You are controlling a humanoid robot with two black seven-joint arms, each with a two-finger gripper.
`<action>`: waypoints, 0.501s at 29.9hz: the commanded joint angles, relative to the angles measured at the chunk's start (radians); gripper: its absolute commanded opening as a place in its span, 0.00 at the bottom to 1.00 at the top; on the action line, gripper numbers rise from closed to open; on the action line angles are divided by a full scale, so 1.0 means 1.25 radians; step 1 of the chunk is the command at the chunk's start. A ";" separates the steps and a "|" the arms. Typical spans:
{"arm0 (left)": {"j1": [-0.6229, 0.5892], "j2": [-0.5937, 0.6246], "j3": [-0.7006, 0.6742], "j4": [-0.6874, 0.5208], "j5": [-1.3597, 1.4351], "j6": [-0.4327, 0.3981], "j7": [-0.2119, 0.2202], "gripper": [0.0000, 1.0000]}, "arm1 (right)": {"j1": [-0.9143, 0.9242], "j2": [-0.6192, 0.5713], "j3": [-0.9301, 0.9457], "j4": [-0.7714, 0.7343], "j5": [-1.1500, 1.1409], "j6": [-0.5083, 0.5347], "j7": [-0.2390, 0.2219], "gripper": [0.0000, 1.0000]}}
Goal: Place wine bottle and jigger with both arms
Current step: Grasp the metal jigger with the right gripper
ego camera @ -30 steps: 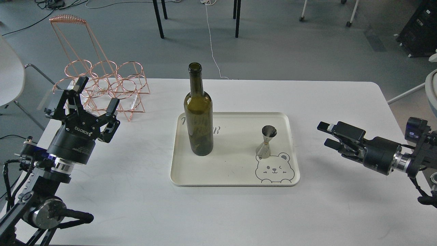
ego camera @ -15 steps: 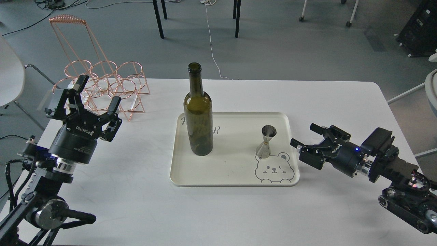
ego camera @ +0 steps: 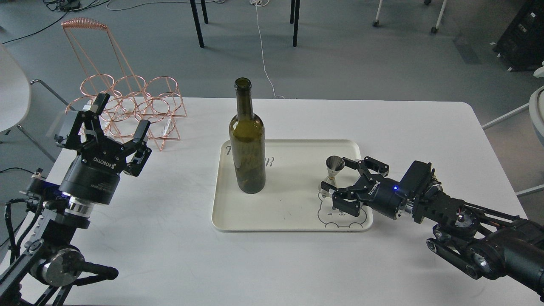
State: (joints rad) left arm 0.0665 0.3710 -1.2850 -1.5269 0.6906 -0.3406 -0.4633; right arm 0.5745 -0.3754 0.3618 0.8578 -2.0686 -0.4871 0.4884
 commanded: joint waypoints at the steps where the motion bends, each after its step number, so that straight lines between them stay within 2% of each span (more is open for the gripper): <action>1: 0.001 0.000 0.000 -0.002 0.000 0.000 0.000 0.98 | 0.003 0.036 0.000 -0.021 0.004 -0.001 0.000 0.79; 4: 0.001 0.000 0.000 -0.003 0.001 0.000 0.000 0.98 | 0.003 0.044 0.000 -0.022 0.004 -0.001 0.000 0.52; 6: 0.002 0.000 0.000 -0.006 0.001 0.000 0.000 0.98 | 0.004 0.044 0.001 -0.024 0.004 -0.001 0.000 0.42; 11: 0.003 -0.001 0.001 -0.009 0.000 0.000 0.000 0.98 | 0.009 0.034 0.009 -0.020 0.012 -0.001 0.000 0.25; 15: 0.003 -0.001 0.001 -0.013 0.001 0.000 0.000 0.98 | 0.004 0.013 0.039 -0.015 0.034 -0.001 0.000 0.19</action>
State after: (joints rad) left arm 0.0705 0.3698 -1.2840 -1.5387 0.6915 -0.3407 -0.4633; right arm 0.5847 -0.3367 0.3845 0.8331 -2.0470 -0.4887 0.4889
